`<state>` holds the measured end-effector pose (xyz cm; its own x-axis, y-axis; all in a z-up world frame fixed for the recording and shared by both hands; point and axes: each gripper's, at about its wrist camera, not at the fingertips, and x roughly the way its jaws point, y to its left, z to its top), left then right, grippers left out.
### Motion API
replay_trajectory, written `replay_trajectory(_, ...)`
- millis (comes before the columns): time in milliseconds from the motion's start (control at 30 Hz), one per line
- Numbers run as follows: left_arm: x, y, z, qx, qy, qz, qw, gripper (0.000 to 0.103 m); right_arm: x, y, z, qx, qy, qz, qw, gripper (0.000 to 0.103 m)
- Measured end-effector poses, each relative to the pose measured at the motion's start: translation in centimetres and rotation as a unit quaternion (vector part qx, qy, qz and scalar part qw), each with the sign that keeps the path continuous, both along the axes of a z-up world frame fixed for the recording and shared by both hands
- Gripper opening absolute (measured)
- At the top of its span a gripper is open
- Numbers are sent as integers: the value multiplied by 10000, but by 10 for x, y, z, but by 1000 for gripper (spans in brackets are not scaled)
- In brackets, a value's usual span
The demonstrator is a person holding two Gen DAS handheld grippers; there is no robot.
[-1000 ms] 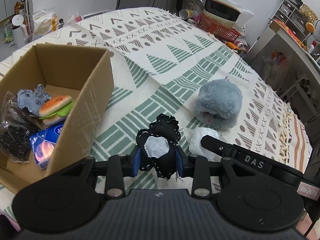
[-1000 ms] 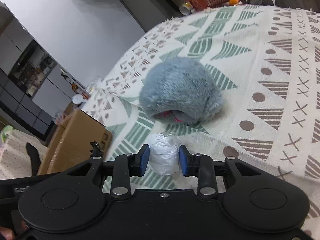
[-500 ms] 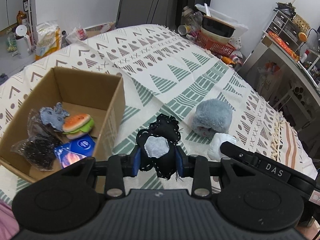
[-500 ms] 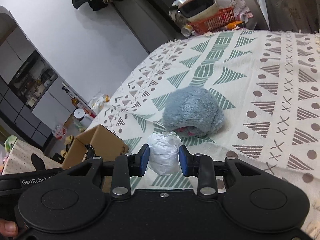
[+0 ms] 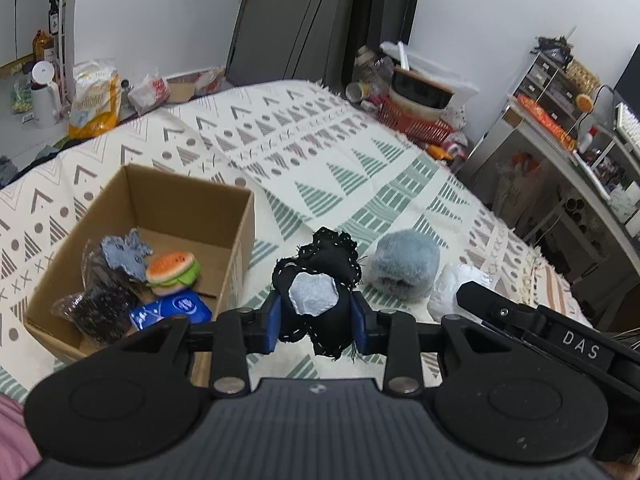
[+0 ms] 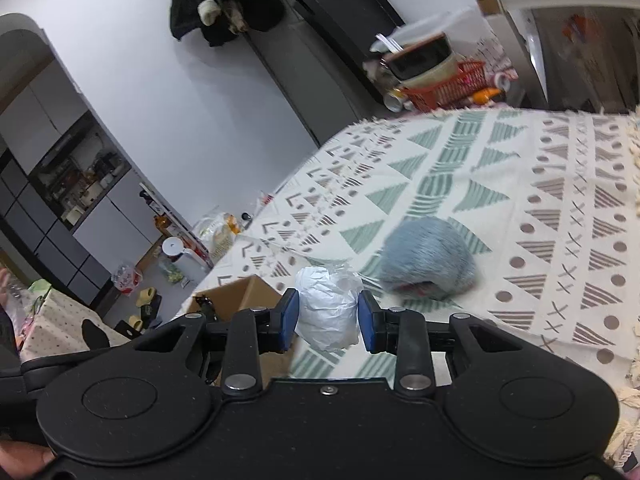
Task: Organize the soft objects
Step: 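Carry both items over the cardboard box and open both tools to drop them in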
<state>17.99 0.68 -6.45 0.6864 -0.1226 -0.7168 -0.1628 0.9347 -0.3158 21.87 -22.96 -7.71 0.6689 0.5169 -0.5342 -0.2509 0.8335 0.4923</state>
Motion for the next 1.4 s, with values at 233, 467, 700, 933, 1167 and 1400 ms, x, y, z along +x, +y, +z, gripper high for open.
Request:
replay_trajectory(233,-8,19,16,-25,-183,15,9998,34,-9,19,18,-28,-131,46,9999,32)
replay_trajectory(467,-14,40,26,-93,-310,17,9995,34,-16,40,29,-104,-196,104,9997,32)
replay_trajectory(700,-13,62,29,-103,-363,90,9992,35,-16,53,33,-102,-156,88,9998,32)
replay_trajectory(933,-8,85,29,-108,-461,135,9988,35,-13,74,29,-199,-85,179,9996,32)
replay_trajectory(1167,3,110,12,-220,-406,245,9986,35,-9,104,26,-352,-52,357,9987,32)
replay_trajectory(1400,19,142,-18,-505,-252,308,9979,36,0,131,23,-552,-16,444,9975,32)
